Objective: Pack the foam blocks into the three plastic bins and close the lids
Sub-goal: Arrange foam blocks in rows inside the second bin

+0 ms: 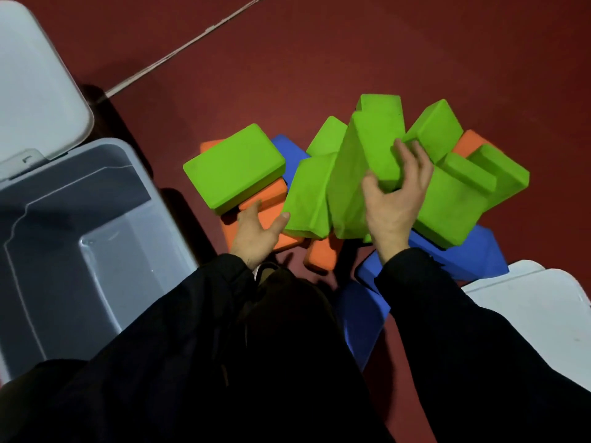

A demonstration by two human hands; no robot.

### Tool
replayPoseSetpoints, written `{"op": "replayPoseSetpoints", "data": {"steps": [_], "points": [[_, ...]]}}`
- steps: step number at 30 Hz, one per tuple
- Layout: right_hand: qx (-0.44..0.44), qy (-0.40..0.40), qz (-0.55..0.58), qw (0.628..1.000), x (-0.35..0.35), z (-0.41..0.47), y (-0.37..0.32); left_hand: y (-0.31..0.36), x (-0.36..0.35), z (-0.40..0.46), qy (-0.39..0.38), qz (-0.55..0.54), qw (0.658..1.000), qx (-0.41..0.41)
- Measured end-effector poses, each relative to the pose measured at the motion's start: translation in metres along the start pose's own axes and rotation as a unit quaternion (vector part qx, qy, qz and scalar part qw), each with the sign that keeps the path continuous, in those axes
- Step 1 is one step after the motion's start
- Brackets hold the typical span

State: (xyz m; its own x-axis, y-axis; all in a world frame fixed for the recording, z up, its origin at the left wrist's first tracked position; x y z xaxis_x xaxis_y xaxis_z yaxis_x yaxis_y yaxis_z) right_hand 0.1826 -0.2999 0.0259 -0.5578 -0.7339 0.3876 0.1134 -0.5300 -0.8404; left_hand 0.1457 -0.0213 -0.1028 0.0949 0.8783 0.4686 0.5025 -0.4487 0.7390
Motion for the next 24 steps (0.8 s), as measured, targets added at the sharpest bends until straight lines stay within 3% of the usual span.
{"op": "replayPoseSetpoints", "data": {"steps": [3,6,8,11,13,15,18,21,24], "points": [[-0.093,0.042,0.118,0.988,0.01,0.01,0.01,-0.022,0.016,-0.002,0.017,-0.085,0.994,0.067],[-0.23,0.055,0.292,0.927,-0.009,0.004,0.025,-0.031,0.014,-0.008,-0.042,-0.225,0.967,0.112],[-0.297,0.003,0.361,0.884,-0.038,-0.007,0.027,-0.023,0.013,-0.012,-0.076,-0.334,0.932,0.113],[-0.383,-0.135,0.37,0.835,-0.09,-0.037,0.035,-0.025,0.048,-0.009,0.009,-0.394,0.914,0.099],[-0.442,-0.151,0.294,0.834,-0.109,-0.06,0.062,-0.033,0.086,-0.009,0.091,-0.324,0.939,0.066],[-0.466,-0.18,0.104,0.86,-0.117,-0.083,0.098,-0.044,0.115,-0.01,0.126,-0.254,0.958,0.043],[-0.475,-0.274,-0.146,0.823,-0.126,-0.127,0.136,-0.06,0.144,-0.018,0.151,-0.198,0.968,0.046],[-0.464,-0.291,-0.178,0.818,-0.14,-0.144,0.147,-0.067,0.161,-0.027,0.16,-0.176,0.97,0.044],[-0.479,-0.235,-0.173,0.828,-0.137,-0.145,0.157,-0.075,0.174,-0.031,0.184,-0.14,0.972,0.041]]}}
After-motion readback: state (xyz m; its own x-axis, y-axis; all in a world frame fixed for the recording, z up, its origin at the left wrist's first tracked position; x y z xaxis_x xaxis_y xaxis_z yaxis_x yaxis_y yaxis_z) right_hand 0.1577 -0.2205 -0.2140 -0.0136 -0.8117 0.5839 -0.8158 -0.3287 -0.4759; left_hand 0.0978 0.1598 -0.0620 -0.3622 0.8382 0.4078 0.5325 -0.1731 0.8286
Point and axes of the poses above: each hand's wrist, its own z-axis towards the middle knuckle, its own x-axis out of the back of the hand, y = z × x, the point moved 10 cm from there along z, towards the middle knuckle, and after that the axes turned 1 degree about x, right-handed, at the moved point
